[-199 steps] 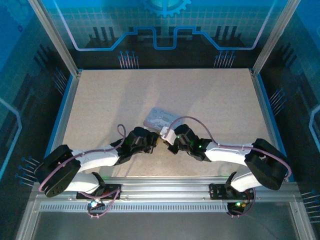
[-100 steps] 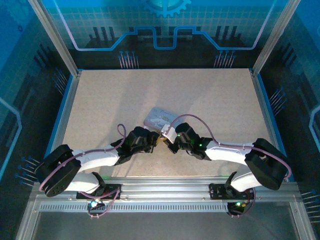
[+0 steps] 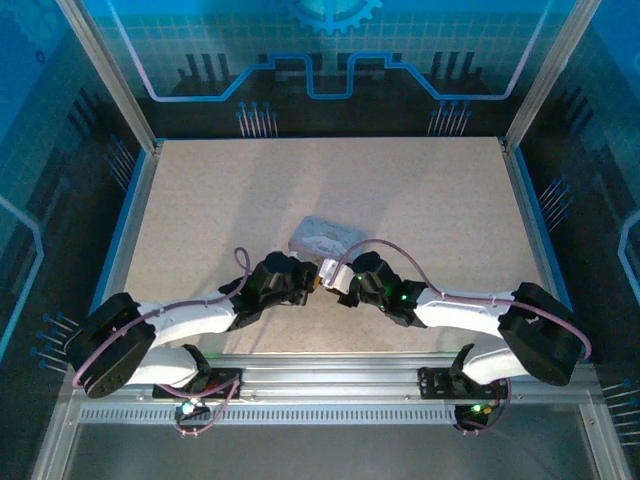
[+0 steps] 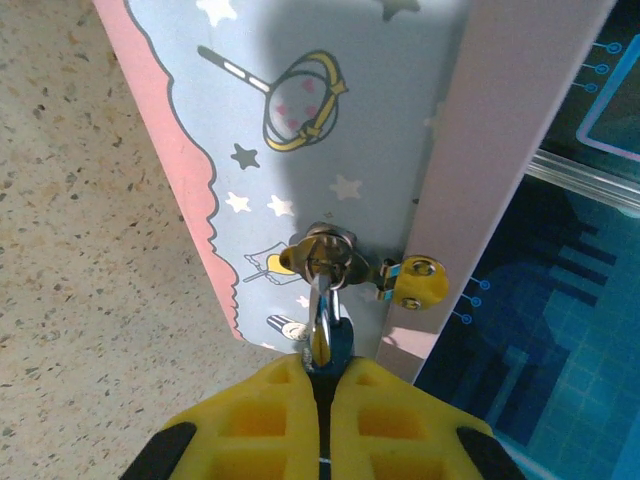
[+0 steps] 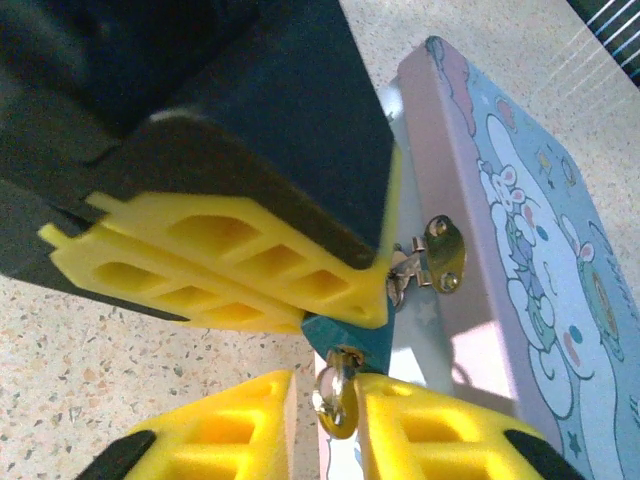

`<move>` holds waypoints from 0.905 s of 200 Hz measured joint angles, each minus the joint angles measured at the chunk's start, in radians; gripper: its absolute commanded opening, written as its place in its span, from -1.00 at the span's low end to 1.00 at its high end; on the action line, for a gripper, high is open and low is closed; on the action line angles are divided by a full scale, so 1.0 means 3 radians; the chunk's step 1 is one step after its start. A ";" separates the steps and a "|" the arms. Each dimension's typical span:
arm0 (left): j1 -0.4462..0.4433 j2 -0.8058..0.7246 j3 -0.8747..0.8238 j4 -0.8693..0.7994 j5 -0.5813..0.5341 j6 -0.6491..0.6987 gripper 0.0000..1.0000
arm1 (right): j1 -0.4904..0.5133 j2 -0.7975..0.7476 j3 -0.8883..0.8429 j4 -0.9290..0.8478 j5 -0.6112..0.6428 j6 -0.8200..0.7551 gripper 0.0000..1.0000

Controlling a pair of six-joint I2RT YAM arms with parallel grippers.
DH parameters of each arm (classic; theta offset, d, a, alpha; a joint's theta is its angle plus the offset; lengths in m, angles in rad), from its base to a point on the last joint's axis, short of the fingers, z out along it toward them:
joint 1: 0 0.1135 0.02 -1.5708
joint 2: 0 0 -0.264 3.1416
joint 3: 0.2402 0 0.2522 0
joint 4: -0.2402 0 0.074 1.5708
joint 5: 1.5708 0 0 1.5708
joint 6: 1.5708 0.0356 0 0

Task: Unlock the padlock with the key

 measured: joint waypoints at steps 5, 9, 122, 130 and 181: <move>0.0000 0.0000 0.0003 0.0000 -0.0001 0.0000 -1.00 | 0.0000 0.0000 0.0000 0.0001 0.0008 -0.0009 -0.47; 0.0000 0.0000 0.0003 0.0000 -0.0001 0.0000 -1.00 | 0.0005 0.0000 0.0000 0.0001 0.0013 -0.0020 -0.47; -0.0028 0.0000 0.0019 -0.0010 0.0112 0.0051 -1.00 | 0.0150 -0.0172 -0.0045 0.0022 0.0342 -0.0440 -0.44; -0.0028 0.0000 0.0019 -0.0010 0.0112 0.0051 -1.00 | 0.0164 -0.0172 -0.0045 0.0022 0.0365 -0.0453 -0.46; -0.0028 0.0000 0.0020 -0.0031 0.0125 0.0048 -1.00 | 0.0214 -0.0182 -0.0117 0.0074 0.0440 -0.0505 -0.93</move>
